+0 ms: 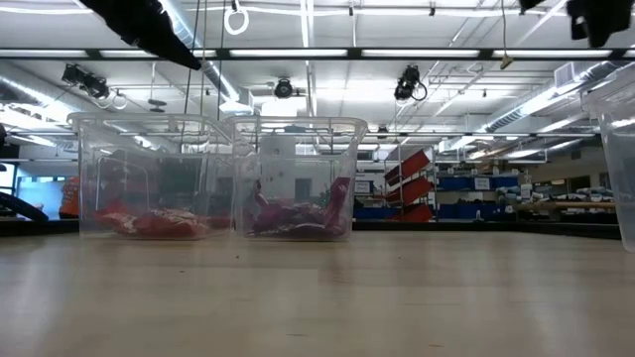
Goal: Sort candy
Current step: Move the bottom right transparent bin to the right of the top center transparent bin
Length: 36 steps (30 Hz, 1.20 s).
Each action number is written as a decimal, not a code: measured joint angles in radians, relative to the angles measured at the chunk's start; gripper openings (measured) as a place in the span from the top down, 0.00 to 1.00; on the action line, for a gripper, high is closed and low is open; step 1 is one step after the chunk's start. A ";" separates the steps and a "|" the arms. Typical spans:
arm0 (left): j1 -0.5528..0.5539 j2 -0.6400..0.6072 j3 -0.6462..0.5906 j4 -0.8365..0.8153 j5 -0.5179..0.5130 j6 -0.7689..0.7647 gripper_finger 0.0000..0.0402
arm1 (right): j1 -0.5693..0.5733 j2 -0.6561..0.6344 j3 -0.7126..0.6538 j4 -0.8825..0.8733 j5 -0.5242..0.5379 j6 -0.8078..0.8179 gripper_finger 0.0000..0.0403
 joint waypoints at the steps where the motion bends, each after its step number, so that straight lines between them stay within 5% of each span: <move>1: 0.000 0.000 -0.001 0.004 0.001 0.009 1.00 | 0.044 -0.003 0.000 0.008 0.000 0.036 1.00; 8: 0.000 0.000 -0.001 0.001 0.000 0.031 1.00 | 0.295 0.069 -0.001 0.016 -0.040 0.288 1.00; 15: 0.000 0.000 -0.001 0.011 -0.001 0.106 1.00 | 0.424 0.188 -0.004 -0.122 -0.058 0.479 1.00; 36: 0.000 0.000 -0.001 0.007 -0.012 0.130 1.00 | 0.305 0.231 -0.149 -0.108 0.094 0.316 1.00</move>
